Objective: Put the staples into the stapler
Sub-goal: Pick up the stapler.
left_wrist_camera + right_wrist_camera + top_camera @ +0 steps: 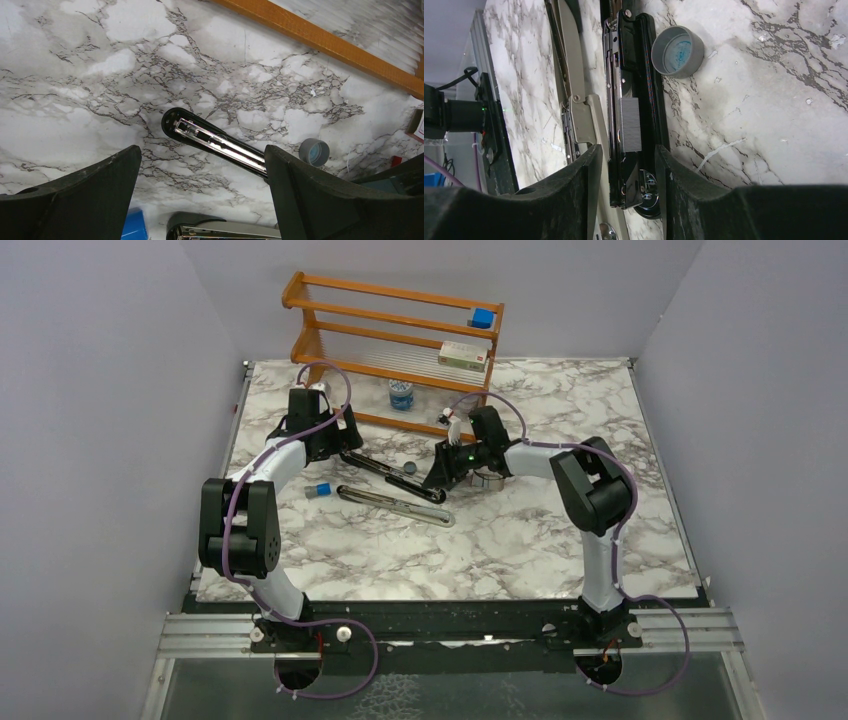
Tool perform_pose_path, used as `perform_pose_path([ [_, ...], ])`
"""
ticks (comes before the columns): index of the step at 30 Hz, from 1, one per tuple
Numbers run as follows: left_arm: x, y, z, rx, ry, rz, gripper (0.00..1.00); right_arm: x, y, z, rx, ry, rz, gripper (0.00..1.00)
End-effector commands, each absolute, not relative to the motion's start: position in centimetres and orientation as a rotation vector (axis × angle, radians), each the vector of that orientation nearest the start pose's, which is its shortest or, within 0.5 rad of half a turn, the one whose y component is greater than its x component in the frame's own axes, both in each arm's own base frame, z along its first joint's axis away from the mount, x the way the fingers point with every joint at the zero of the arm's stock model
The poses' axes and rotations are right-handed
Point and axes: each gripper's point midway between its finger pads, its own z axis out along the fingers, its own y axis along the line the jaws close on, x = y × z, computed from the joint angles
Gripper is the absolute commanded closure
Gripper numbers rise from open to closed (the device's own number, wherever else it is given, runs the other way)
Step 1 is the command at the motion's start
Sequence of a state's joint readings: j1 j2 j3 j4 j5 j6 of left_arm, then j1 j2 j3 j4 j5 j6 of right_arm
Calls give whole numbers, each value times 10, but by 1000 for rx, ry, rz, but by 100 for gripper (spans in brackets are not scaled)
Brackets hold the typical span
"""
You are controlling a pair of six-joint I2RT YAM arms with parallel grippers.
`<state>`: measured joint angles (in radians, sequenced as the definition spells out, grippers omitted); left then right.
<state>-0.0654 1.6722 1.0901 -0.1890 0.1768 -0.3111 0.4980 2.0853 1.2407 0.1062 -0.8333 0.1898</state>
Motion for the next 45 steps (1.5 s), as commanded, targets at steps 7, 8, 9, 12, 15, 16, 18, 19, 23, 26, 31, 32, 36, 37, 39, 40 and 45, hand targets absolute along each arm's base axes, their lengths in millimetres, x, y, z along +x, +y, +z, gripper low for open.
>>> perform_pose_path([
  [7, 436, -77, 101, -186, 2335, -429, 4, 349, 347, 45, -828, 2196, 1341, 57],
  [8, 436, -77, 102, -187, 2334, -429, 4, 349, 347, 45, -829, 2194, 1339, 58],
  [9, 436, -77, 101, -186, 2335, -429, 4, 350, 347, 45, -828, 2194, 1341, 58],
  [12, 437, -77, 102, -186, 2333, -429, 4, 350, 347, 44, -826, 2195, 1341, 61],
  [15, 436, -77, 102, -187, 2334, -427, 4, 351, 348, 45, -828, 2194, 1342, 63],
  [16, 437, -77, 102, -187, 2334, -427, 4, 351, 348, 45, -827, 2194, 1341, 65],
  [18, 437, -77, 102, -186, 2333, -429, 4, 350, 348, 44, -829, 2195, 1342, 69],
  [19, 437, -77, 102, -185, 2332, -429, 4, 350, 348, 44, -829, 2195, 1341, 71],
  [23, 437, -77, 102, -186, 2333, -429, 4, 351, 348, 46, -831, 2190, 1342, 69],
  [26, 437, -77, 102, -186, 2332, -429, 4, 352, 348, 48, -831, 2182, 1341, 61],
  [31, 437, -77, 102, -185, 2333, -429, 4, 353, 350, 54, -828, 2165, 1348, 55],
  [32, 437, -77, 102, -184, 2332, -429, 4, 352, 351, 55, -823, 2164, 1355, 55],
  [36, 436, -77, 102, -184, 2334, -428, 4, 353, 352, 58, -812, 2157, 1370, 55],
  [37, 437, -77, 102, -184, 2332, -428, 4, 353, 352, 58, -809, 2158, 1371, 55],
  [39, 437, -77, 103, -183, 2331, -429, 4, 353, 353, 57, -806, 2159, 1375, 56],
  [40, 437, -77, 103, -183, 2330, -429, 4, 353, 353, 57, -802, 2161, 1375, 57],
  [45, 437, -77, 102, -184, 2333, -428, 4, 355, 353, 56, -794, 2165, 1368, 59],
])
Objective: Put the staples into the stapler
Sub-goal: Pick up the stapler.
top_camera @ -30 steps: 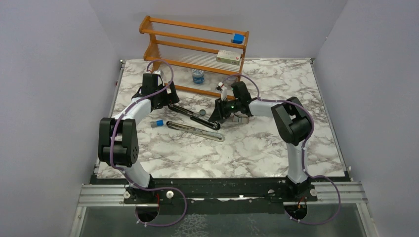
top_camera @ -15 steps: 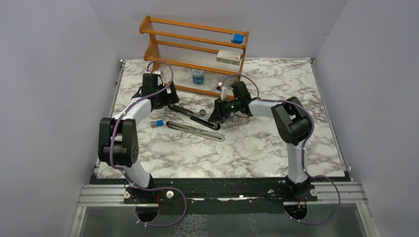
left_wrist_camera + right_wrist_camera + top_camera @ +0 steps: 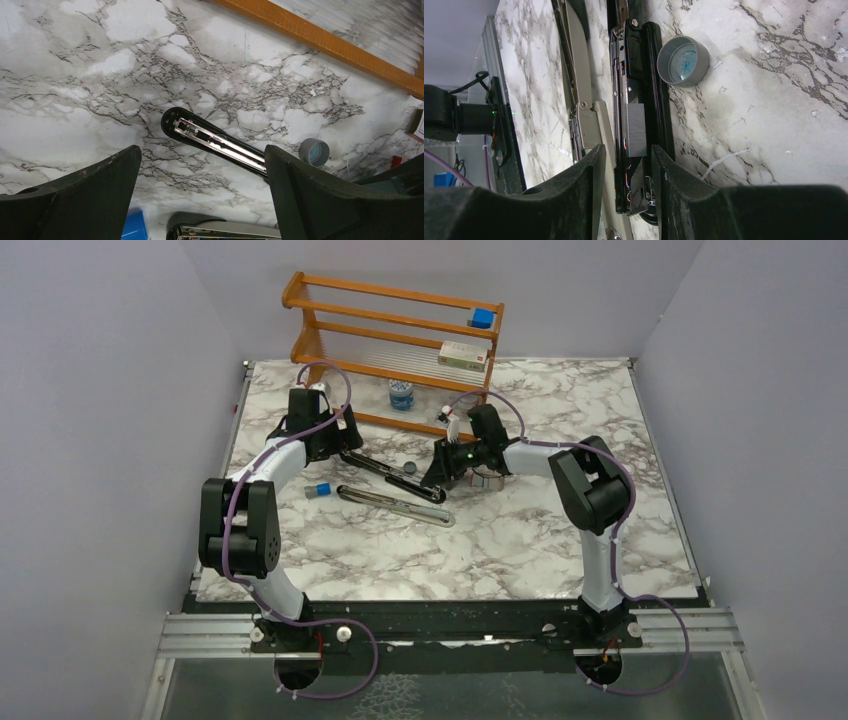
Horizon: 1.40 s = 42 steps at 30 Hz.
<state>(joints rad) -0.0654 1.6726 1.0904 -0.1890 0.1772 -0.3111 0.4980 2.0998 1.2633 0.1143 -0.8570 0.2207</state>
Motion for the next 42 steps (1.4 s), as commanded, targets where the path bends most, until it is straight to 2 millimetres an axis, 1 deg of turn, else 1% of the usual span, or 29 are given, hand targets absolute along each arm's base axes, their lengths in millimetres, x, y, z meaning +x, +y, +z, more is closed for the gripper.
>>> perform_pose_path([
  [1, 437, -77, 102, -184, 2332, -428, 4, 355, 353, 56, -792, 2166, 1366, 59],
  [15, 437, -77, 102, -184, 2334, -429, 4, 362, 353, 57, -777, 2171, 1333, 59],
  [28, 436, -78, 101, -184, 2337, -430, 4, 360, 352, 50, -785, 2190, 1333, 72],
  [35, 437, -78, 101, -183, 2335, -430, 4, 360, 352, 47, -793, 2199, 1330, 73],
  [38, 437, -78, 101, -184, 2335, -430, 4, 360, 351, 45, -793, 2207, 1326, 76],
  [42, 437, -77, 101, -184, 2336, -429, 4, 359, 350, 43, -795, 2212, 1324, 77],
])
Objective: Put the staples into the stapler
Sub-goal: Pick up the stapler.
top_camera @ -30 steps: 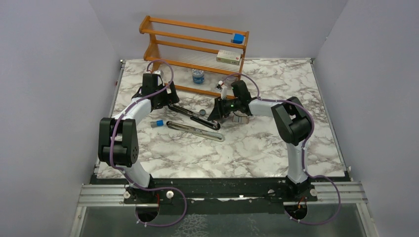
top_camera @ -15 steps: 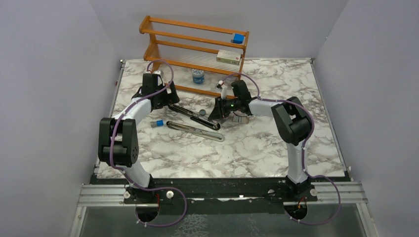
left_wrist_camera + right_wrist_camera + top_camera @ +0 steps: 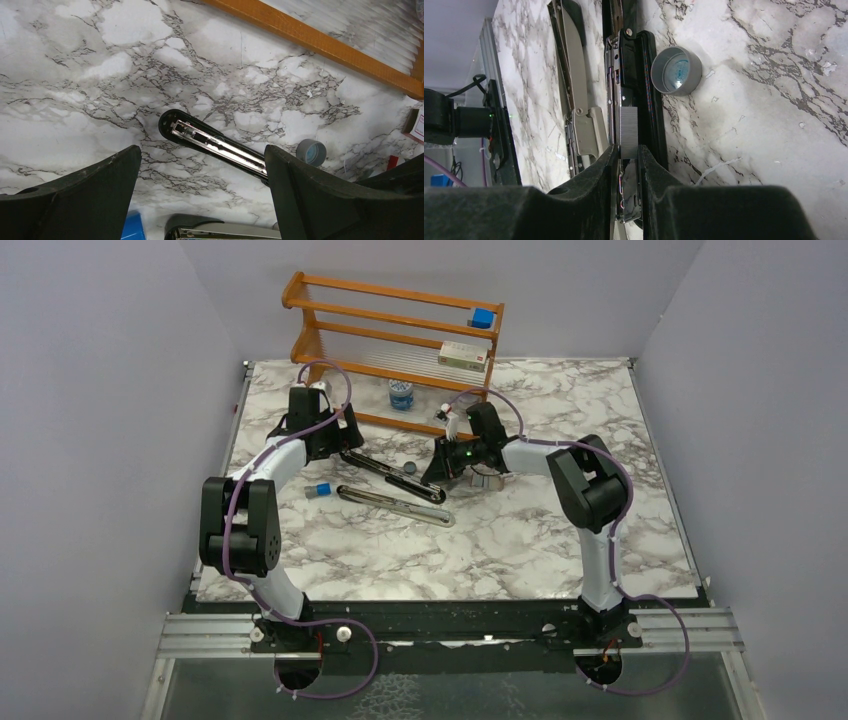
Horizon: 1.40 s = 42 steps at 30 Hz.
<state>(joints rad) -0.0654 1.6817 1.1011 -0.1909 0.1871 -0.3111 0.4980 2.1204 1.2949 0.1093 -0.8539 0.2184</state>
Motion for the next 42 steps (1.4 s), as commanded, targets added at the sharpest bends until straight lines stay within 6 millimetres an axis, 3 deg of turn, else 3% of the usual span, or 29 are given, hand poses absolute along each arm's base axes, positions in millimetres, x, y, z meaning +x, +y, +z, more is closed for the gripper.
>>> perform_pose_path([
  [1, 437, -78, 101, -184, 2336, -430, 4, 359, 350, 43, -796, 2212, 1324, 78],
  [10, 437, -77, 101, -184, 2335, -428, 4, 361, 351, 53, -803, 2185, 1321, 90],
  [19, 437, -77, 103, -182, 2331, -428, 4, 365, 353, 79, -810, 2089, 1308, 92],
  [27, 437, -77, 103, -183, 2332, -428, 4, 367, 349, 85, -822, 2079, 1255, 95],
  [33, 437, -78, 103, -183, 2331, -435, 4, 366, 343, 90, -908, 2080, 1008, 96],
  [42, 436, -79, 102, -184, 2335, -439, 4, 348, 356, 87, -1089, 2037, 642, 97],
])
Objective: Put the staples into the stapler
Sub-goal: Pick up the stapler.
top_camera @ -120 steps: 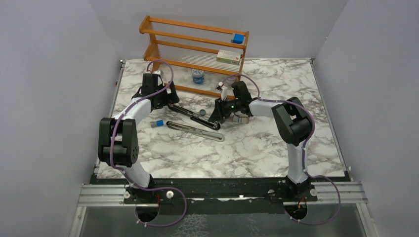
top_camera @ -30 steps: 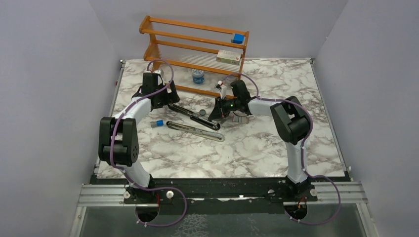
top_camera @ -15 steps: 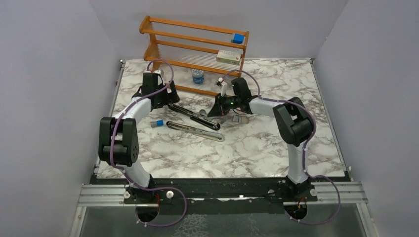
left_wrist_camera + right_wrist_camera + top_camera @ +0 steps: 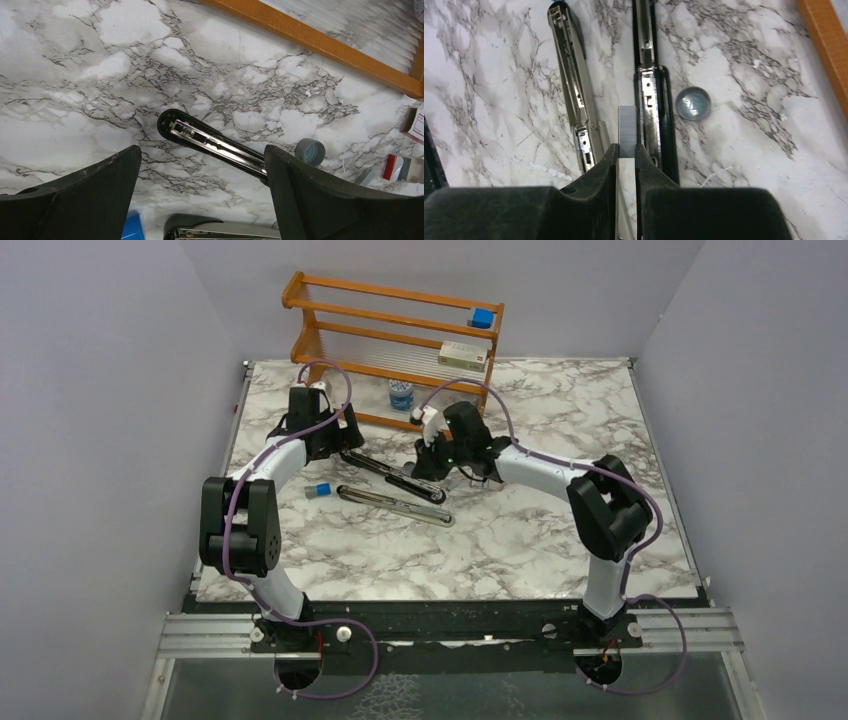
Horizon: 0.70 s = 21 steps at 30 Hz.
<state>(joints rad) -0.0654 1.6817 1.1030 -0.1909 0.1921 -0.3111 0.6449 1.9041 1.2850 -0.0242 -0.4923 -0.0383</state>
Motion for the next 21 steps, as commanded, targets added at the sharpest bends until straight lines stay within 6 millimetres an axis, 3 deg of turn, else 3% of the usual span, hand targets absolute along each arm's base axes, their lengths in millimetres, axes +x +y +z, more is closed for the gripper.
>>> perform_pose_path([
  [1, 436, -79, 101, -186, 2337, -439, 4, 347, 356, 86, -1094, 2036, 618, 97],
  [7, 436, -79, 99, -189, 2342, -441, 4, 346, 352, 75, -1109, 2047, 546, 97],
  [21, 437, -79, 99, -188, 2342, -441, 4, 351, 349, 72, -1125, 2048, 502, 98],
])
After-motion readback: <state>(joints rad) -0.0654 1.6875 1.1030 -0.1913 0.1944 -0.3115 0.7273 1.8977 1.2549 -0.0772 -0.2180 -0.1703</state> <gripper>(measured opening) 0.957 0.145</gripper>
